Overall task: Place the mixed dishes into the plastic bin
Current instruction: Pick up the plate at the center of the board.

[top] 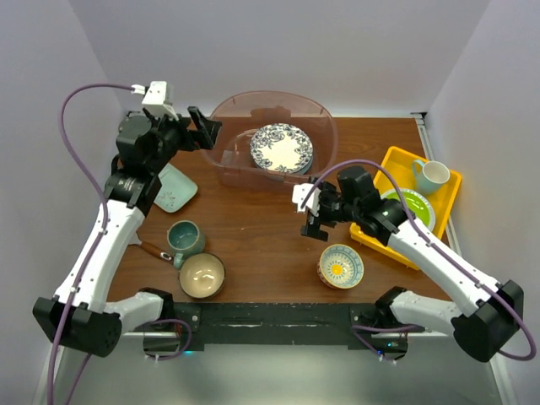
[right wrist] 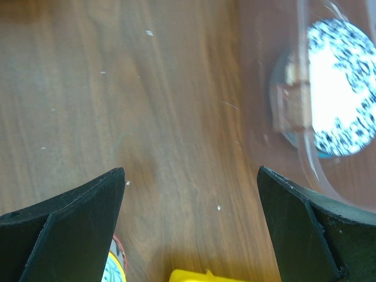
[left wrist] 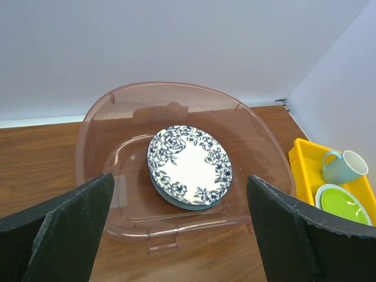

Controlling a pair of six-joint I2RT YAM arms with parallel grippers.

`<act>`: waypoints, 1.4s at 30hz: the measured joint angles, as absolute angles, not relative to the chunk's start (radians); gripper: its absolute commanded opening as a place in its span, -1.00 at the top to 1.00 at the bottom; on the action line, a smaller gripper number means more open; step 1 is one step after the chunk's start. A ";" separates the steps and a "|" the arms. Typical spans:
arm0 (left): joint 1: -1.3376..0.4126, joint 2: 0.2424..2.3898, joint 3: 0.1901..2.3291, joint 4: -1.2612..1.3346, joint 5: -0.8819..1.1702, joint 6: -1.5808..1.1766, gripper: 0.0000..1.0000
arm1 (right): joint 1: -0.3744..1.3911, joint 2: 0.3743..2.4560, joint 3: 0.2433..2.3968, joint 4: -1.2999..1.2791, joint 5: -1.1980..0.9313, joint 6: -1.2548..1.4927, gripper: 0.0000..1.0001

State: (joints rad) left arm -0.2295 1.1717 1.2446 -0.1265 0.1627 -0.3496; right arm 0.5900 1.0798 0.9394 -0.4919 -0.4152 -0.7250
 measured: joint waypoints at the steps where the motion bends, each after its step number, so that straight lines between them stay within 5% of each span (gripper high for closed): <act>1: -0.229 1.154 1.232 -0.134 0.157 -0.346 -1.00 | 0.611 1.097 0.953 -0.503 -0.416 -0.734 -0.97; 30: -0.207 0.838 0.823 -0.266 -0.189 -0.323 -1.00 | 0.881 1.576 1.319 -0.587 -0.583 -0.678 -0.96; 42: 0.239 1.079 0.733 -0.125 0.141 -0.548 -0.93 | 0.869 1.542 1.310 -0.580 -0.487 -0.670 -0.97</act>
State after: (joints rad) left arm 0.2394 1.0786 0.7326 -0.1249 0.1413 -0.5484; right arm 0.8692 1.5421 1.3098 -0.5797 -0.4873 -0.6701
